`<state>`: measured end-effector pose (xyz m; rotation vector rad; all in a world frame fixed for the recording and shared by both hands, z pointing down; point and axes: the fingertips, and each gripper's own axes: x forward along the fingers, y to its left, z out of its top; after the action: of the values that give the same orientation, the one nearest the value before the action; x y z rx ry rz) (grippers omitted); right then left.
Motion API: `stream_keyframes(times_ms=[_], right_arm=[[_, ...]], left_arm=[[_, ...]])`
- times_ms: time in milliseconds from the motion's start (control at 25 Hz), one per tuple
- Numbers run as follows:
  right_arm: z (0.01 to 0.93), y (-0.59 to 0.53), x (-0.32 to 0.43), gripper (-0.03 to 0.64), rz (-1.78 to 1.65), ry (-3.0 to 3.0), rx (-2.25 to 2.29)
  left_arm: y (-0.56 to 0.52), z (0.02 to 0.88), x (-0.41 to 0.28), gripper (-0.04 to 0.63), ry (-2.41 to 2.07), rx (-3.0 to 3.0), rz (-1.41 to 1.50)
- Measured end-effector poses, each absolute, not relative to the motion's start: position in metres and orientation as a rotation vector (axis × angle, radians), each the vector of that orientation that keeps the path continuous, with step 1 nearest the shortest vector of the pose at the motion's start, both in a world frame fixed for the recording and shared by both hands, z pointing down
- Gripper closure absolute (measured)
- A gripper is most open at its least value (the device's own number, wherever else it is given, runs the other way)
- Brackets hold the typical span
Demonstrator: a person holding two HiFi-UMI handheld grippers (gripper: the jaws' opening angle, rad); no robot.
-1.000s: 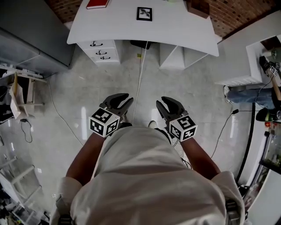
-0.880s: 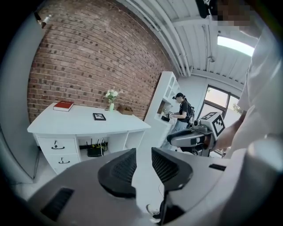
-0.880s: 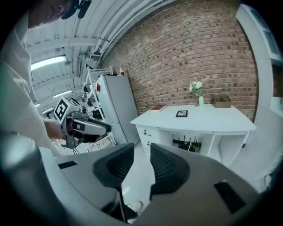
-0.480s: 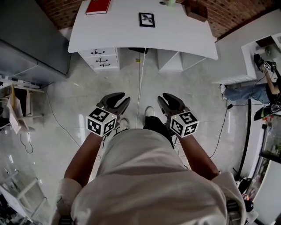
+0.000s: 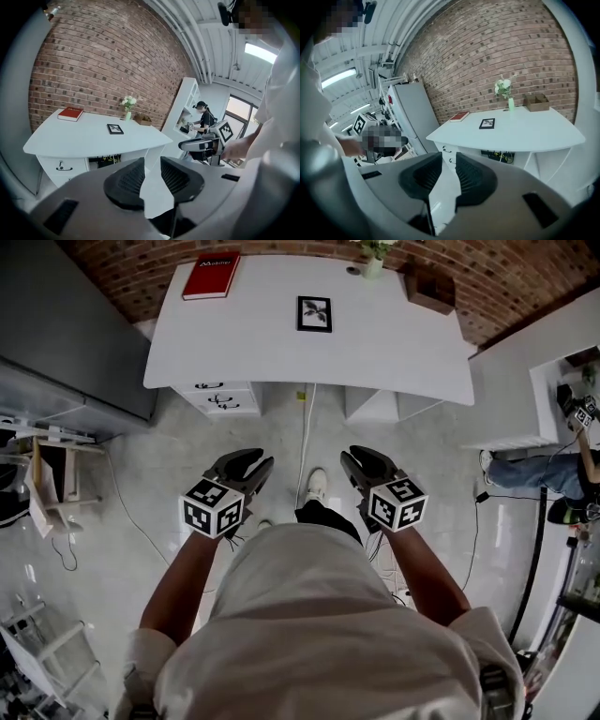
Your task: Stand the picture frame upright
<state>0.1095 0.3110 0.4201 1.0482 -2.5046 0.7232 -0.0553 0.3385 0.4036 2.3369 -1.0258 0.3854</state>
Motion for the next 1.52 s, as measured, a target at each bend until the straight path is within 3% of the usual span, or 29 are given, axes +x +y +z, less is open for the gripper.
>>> stream_keyframes(times_ms=[640, 1520], right_arm=[[0.433, 0.149, 0.173, 0.522, 0.792, -2.569, 0.88], [0.456, -0.031, 0.118, 0.522, 0.893, -2.384, 1.088]], left_arm=[[0.171, 0.401, 0.022, 0.495, -1.095, 2.297, 0.477], [-0.029, 0.451, -0.037, 0.497, -0.786, 2.271, 0.457]])
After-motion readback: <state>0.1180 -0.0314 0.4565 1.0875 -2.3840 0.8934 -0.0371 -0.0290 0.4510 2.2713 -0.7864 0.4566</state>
